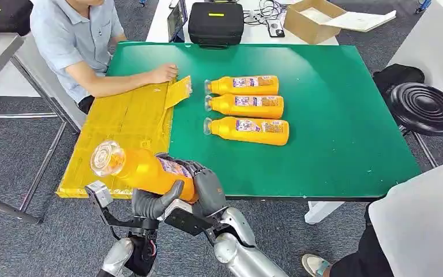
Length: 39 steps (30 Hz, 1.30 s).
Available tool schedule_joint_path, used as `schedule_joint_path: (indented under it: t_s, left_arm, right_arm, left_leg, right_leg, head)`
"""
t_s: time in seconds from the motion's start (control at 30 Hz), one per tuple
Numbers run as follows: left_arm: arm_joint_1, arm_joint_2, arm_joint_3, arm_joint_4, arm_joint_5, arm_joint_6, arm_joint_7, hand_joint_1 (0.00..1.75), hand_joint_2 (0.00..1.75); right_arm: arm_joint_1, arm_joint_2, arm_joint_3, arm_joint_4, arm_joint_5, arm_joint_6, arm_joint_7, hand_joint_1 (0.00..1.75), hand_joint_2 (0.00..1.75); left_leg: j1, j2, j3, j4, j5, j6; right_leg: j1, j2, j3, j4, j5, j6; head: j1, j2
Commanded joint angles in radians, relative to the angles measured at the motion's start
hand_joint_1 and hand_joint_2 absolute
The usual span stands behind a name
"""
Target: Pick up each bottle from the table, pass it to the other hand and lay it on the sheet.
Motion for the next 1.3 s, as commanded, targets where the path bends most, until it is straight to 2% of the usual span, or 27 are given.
schedule_joint_path:
  t_s: [0.03,0.07,0.1,0.13,0.2,0.23,0.47,0.5,0.57,0.63,0.67,0.7,0.73,0.8,0.83,0.87,0.9,1.0,1.03,1.3]
  left_arm:
    - [-0.065,0.014,-0.017,0.039,-0.003,-0.004,0.001,1.45,1.75]
    - [-0.065,0.014,-0.017,0.043,-0.003,-0.004,0.000,1.75,1.75]
    - [-0.067,0.014,-0.016,0.046,-0.002,-0.005,0.001,1.75,1.75]
    - [-0.068,0.013,-0.014,0.050,0.009,-0.014,0.008,1.75,1.75]
    - [-0.069,0.014,-0.012,0.057,0.038,-0.038,0.026,1.75,1.75]
    - [-0.070,0.017,-0.013,0.064,0.045,-0.048,0.032,1.75,1.75]
    - [-0.087,0.010,0.011,0.094,0.011,0.023,0.014,1.75,1.75]
    - [-0.110,0.015,0.027,0.132,-0.147,0.273,0.007,1.75,1.75]
    - [-0.165,0.042,0.059,0.233,-0.191,0.353,-0.003,1.75,1.75]
    - [-0.200,0.041,0.113,0.306,-0.253,0.439,-0.051,1.75,1.75]
    - [-0.208,0.041,0.136,0.317,-0.276,0.466,-0.066,1.75,1.75]
    - [-0.210,0.045,0.141,0.317,-0.318,0.499,-0.085,1.75,1.75]
    - [-0.211,0.044,0.152,0.310,-0.339,0.517,-0.091,1.75,1.75]
    - [-0.204,0.050,0.165,0.283,-0.369,0.521,-0.075,1.75,1.75]
    - [-0.203,0.052,0.168,0.277,-0.381,0.526,-0.071,1.75,1.75]
    - [-0.205,0.059,0.165,0.275,-0.444,0.571,-0.084,1.75,1.75]
    - [-0.216,0.072,0.152,0.291,-0.542,0.653,-0.116,1.75,1.75]
    - [-0.258,0.065,0.184,0.330,-0.606,0.646,-0.093,1.75,1.75]
    - [-0.258,0.065,0.184,0.330,-0.606,0.646,-0.093,1.75,1.75]
    - [-0.258,0.065,0.184,0.330,-0.606,0.646,-0.093,1.75,1.75]
  right_arm:
    - [-0.014,-0.017,0.050,0.077,0.001,0.024,-0.003,1.54,1.75]
    - [-0.019,-0.018,0.054,0.086,-0.001,0.033,-0.003,1.33,1.75]
    - [-0.023,-0.017,0.065,0.093,-0.003,0.057,-0.004,0.45,1.75]
    - [-0.021,-0.017,0.065,0.092,-0.013,0.074,-0.005,0.00,1.75]
    - [-0.011,-0.014,0.059,0.084,-0.025,0.070,-0.014,0.00,1.75]
    - [-0.007,-0.015,0.059,0.076,-0.028,0.065,-0.021,0.00,0.00]
    - [0.025,-0.019,0.069,0.022,-0.014,0.016,-0.019,0.00,0.00]
    - [0.033,-0.021,0.075,0.021,0.021,-0.052,-0.013,0.00,0.00]
    - [0.035,-0.023,0.088,0.039,0.049,-0.123,-0.007,0.00,0.00]
    - [0.027,-0.020,0.098,0.068,0.104,-0.216,0.003,0.00,0.00]
    - [0.033,-0.018,0.061,0.061,0.214,-0.269,0.025,0.00,0.00]
    - [0.069,-0.009,-0.034,0.014,0.388,-0.269,0.034,0.00,0.00]
    - [0.099,0.013,-0.117,-0.002,0.494,-0.269,0.014,0.00,0.00]
    - [0.123,0.047,-0.244,0.001,0.582,-0.269,-0.037,0.00,0.00]
    - [0.127,0.048,-0.260,0.001,0.584,-0.269,-0.045,0.00,0.00]
    - [0.131,0.048,-0.269,0.002,0.565,-0.269,-0.052,0.00,0.00]
    - [0.138,0.048,-0.281,-0.012,0.587,-0.269,-0.052,0.00,0.00]
    - [0.131,0.048,-0.275,0.011,0.598,-0.269,-0.036,0.00,0.00]
    - [0.131,0.048,-0.275,0.011,0.598,-0.269,-0.036,0.00,0.00]
    - [0.131,0.048,-0.275,0.011,0.598,-0.269,-0.036,0.00,0.00]
  left_leg:
    - [0.000,-0.002,0.006,-0.001,-0.001,-0.001]
    - [0.001,-0.002,0.007,-0.001,-0.002,-0.001]
    - [0.000,-0.002,0.003,-0.001,0.000,-0.001]
    - [0.001,-0.002,0.005,-0.001,-0.001,-0.001]
    - [0.000,-0.002,0.004,-0.001,0.000,-0.001]
    - [0.000,-0.002,0.005,-0.001,-0.001,-0.001]
    - [0.001,-0.003,0.008,-0.001,-0.002,-0.001]
    - [0.000,-0.002,0.004,-0.001,-0.001,-0.001]
    - [0.001,-0.002,0.006,-0.001,-0.001,-0.001]
    - [0.001,-0.003,0.010,-0.003,-0.001,-0.002]
    - [0.000,-0.002,0.006,-0.003,0.000,-0.001]
    - [0.000,-0.001,0.007,-0.003,0.000,-0.001]
    - [0.001,-0.002,0.007,-0.002,-0.001,-0.002]
    - [0.001,-0.001,0.005,-0.001,-0.001,-0.001]
    - [0.000,-0.003,0.007,-0.002,-0.001,-0.001]
    - [0.001,-0.002,0.003,-0.001,0.000,-0.001]
    - [0.001,-0.001,0.005,-0.001,-0.001,-0.001]
    - [0.001,-0.003,0.006,-0.001,-0.002,-0.001]
    - [0.002,-0.003,0.010,-0.001,-0.004,-0.002]
    - [0.002,-0.003,0.010,-0.001,-0.004,-0.002]
  right_leg:
    - [0.000,-0.003,0.006,-0.001,-0.002,-0.002]
    - [0.001,-0.003,0.008,-0.001,-0.002,-0.002]
    - [0.000,-0.002,0.004,-0.001,-0.001,-0.001]
    - [0.001,-0.003,0.006,-0.001,-0.002,-0.002]
    - [0.000,-0.002,0.004,-0.001,-0.001,-0.001]
    - [0.001,-0.002,0.006,-0.001,-0.002,-0.002]
    - [0.001,-0.004,0.009,-0.001,-0.003,-0.002]
    - [0.001,-0.003,0.005,-0.001,-0.002,-0.001]
    - [0.001,-0.003,0.007,-0.001,-0.002,-0.002]
    - [0.001,-0.004,0.011,-0.002,-0.003,-0.003]
    - [0.001,-0.002,0.006,-0.002,-0.001,-0.002]
    - [0.001,-0.001,0.007,-0.002,-0.001,-0.002]
    - [0.001,-0.002,0.008,-0.001,-0.002,-0.003]
    - [0.002,-0.001,0.006,-0.001,-0.001,-0.002]
    - [0.001,-0.003,0.008,-0.001,-0.003,-0.002]
    - [0.001,-0.002,0.003,0.000,-0.001,-0.001]
    - [0.002,-0.001,0.005,0.000,-0.002,-0.002]
    - [0.002,-0.003,0.008,0.000,-0.003,-0.002]
    - [0.002,-0.003,0.011,0.000,-0.005,-0.003]
    - [0.002,-0.003,0.011,0.000,-0.005,-0.003]
  head:
    - [0.000,0.000]
    - [0.000,0.000]
    - [0.000,0.000]
    - [0.000,0.000]
    - [0.000,0.000]
    - [0.000,0.000]
    - [0.000,0.000]
    - [0.000,0.000]
    - [0.000,0.000]
    - [0.001,0.000]
    - [0.000,0.000]
    - [0.000,0.000]
    - [0.000,0.000]
    - [0.000,0.000]
    - [0.000,0.000]
    - [0.001,0.000]
    - [0.000,0.000]
    - [0.000,0.000]
    - [0.000,0.000]
    - [0.000,0.000]
